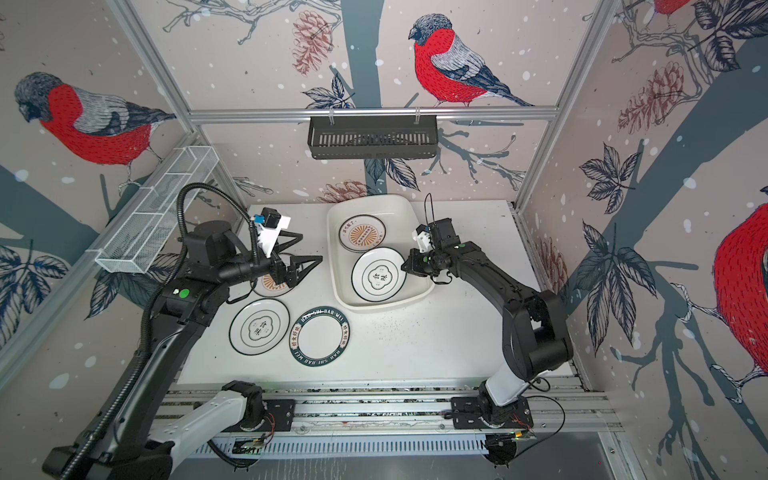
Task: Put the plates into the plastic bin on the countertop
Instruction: 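Carry the upright cloud-emblem plate with the right gripper into the bin, then lower the cloud-emblem plate flat into the bin beside the sunburst stack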
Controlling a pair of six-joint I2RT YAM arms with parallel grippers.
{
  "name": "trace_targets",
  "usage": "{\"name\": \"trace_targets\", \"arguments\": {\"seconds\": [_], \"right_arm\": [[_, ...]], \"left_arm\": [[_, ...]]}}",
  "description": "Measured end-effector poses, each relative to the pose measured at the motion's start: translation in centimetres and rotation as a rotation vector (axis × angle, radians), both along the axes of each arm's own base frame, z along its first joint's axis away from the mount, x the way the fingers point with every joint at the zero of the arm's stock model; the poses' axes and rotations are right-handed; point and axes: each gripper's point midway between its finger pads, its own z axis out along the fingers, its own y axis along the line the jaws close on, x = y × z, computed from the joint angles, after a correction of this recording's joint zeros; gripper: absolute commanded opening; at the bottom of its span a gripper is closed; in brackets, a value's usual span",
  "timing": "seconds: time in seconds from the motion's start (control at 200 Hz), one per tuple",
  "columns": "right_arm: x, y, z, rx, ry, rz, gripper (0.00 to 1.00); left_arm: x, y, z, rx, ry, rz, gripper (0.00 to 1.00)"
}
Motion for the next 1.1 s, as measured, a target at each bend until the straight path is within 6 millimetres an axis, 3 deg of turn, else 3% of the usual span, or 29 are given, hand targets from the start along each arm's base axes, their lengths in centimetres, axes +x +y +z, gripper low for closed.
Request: {"name": "trace_targets", "arguments": {"seconds": [0.33,0.54,1.101], "right_arm": [[1.3,0.8,-4.8,-0.045,0.060,0.035,0.01],[1.7,1.0,-6.8,-0.054,0.077,0.048,0.01],[2.9,1.6,-8.4,-0.020,0.091,0.077,0.11]], "left_arm": [[0.3,-0.1,-0.4,-0.010,0.031,0.004,0.98],[0.4,-0.1,-0.6,-0.008,0.038,0.005,0.98],[0.7,0.1,-0.7,-0.002,0.037,0.022,0.98]]}}
